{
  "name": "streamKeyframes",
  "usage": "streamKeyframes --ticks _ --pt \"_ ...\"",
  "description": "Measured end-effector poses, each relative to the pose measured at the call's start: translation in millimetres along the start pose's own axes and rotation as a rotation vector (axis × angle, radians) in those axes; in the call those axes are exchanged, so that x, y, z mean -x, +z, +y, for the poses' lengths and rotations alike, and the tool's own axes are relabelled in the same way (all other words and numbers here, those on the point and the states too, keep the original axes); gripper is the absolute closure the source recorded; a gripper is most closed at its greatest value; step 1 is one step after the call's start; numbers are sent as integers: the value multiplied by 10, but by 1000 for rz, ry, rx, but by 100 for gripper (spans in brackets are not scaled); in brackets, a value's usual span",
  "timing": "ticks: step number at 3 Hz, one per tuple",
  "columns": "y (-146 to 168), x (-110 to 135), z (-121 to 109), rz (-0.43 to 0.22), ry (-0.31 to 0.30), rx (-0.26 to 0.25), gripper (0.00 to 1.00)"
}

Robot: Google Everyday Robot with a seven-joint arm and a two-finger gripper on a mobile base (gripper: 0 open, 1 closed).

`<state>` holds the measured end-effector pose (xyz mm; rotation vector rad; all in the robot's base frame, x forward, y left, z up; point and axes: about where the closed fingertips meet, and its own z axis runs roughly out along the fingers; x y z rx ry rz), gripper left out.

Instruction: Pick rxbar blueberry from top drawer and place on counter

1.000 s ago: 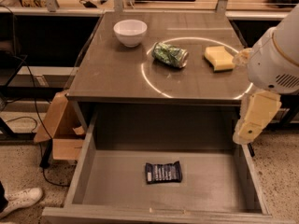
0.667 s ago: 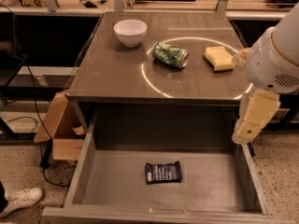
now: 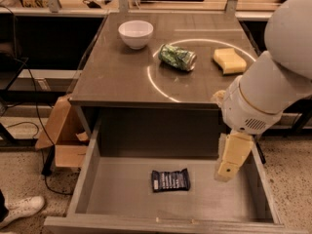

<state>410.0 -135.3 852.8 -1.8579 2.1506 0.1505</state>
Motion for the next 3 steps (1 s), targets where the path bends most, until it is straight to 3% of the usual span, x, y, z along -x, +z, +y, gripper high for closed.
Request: streamKeyframes --ticks 1,2,3 --pt "46 7 18 5 -2 3 0" --pt "317 64 111 34 -13 20 0" --pt "763 236 3 56 -57 12 0"
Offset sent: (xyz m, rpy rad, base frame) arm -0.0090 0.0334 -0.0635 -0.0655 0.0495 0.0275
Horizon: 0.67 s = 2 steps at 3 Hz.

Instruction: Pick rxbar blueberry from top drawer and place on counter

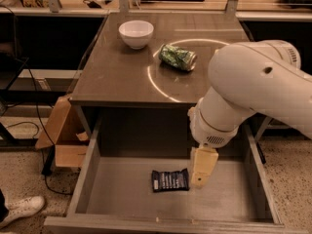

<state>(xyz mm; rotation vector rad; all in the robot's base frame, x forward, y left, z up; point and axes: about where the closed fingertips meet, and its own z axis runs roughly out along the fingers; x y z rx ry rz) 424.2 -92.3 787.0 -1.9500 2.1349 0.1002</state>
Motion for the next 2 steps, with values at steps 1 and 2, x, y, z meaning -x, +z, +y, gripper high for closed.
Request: streamKeyframes --ticks 1,2 --pt "2 1 -1 0 0 0 0" --pt "161 53 19 -16 4 5 0"
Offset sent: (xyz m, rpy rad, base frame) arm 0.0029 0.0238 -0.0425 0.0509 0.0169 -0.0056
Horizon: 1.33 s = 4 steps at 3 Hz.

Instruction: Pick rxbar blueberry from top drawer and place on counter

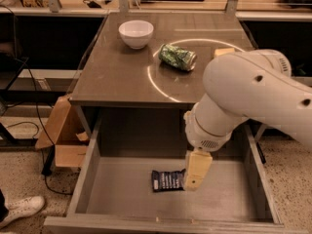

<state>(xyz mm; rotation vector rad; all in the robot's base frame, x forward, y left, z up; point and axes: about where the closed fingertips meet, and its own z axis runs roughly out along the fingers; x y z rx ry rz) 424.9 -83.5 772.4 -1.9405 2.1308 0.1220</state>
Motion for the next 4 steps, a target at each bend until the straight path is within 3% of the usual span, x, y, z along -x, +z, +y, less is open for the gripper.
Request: streamKeyframes --ticks 1,2,4 --pt "381 219 -132 -14 -30 1 0" --pt "448 180 -83 -7 -40 2 0" --pt "1126 154 -76 -29 -54 81 0"
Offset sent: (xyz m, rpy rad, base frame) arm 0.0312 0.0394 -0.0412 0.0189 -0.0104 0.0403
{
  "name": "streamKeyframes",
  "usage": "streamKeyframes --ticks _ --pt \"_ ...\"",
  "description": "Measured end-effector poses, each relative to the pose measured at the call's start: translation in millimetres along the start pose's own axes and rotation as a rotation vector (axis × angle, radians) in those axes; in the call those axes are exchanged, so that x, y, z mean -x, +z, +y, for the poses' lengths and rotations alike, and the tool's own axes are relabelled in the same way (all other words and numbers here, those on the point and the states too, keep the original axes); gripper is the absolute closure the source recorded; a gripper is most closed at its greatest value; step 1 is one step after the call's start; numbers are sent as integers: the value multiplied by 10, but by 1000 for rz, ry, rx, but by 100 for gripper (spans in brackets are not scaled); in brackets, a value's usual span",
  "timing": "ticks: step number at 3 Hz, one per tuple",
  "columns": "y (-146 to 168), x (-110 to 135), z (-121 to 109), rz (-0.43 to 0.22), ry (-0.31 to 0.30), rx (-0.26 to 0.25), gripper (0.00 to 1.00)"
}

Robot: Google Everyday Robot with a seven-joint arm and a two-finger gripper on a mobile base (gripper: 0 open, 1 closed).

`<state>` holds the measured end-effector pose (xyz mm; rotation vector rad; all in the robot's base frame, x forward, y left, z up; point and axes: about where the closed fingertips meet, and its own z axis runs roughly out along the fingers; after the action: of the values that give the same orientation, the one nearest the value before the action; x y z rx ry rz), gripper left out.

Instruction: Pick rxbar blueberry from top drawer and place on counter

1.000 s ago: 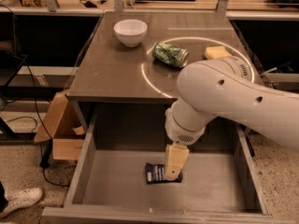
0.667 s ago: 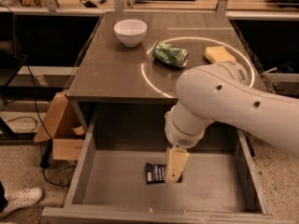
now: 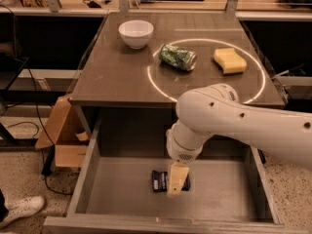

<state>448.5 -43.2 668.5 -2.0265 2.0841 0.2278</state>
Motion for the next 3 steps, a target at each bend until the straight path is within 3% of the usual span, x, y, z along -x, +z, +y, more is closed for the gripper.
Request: streamKeyframes --ticks 1,2,3 --pt "0 -1 0 0 0 0 0" --pt "262 -411 110 32 81 32 0" --pt "266 -413 112 32 82 32 0"
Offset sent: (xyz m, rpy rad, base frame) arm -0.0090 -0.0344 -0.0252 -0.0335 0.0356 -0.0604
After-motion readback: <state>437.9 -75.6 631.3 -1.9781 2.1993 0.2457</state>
